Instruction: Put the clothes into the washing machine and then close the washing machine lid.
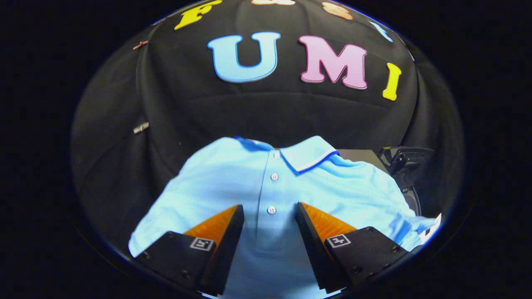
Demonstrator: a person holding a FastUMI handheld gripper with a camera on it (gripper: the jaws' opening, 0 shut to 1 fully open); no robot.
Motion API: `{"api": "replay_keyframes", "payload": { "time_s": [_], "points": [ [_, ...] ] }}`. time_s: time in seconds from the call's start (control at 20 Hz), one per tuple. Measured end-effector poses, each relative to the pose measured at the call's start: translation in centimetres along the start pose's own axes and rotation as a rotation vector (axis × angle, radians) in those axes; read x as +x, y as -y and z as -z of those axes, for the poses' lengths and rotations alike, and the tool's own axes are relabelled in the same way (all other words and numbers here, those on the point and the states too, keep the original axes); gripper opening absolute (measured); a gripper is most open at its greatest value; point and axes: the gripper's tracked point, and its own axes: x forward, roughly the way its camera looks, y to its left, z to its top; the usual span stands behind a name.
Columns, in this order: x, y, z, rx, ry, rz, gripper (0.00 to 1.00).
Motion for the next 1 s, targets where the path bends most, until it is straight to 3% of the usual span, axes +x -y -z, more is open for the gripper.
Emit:
{"api": "replay_keyframes", "payload": {
  "time_s": [0.25,0.35,0.4,0.55,0.6,0.7,0.8,1.0],
  "points": [
    [-0.9,1.4,0.5,0.044,-0.009,-0.021,0.78],
    [-0.9,2.4,0.4,0.059,0.007,-0.005,0.54],
    [-0.9,2.4,0.4,0.045,-0.001,-0.014,0.32],
    [-1.2,2.6,0.0,0.057,-0.043,-0.023,0.31],
    [-0.8,2.8,0.3,0.097,-0.054,-0.027,0.21],
    [-0.8,2.9,0.3,0.188,-0.066,-0.038,0.21],
    [-0.6,2.8,0.1,0.148,-0.079,-0.03,0.21],
    [-1.0,2.9,-0.4,0.038,-0.056,-0.026,0.1]
  ]
}}
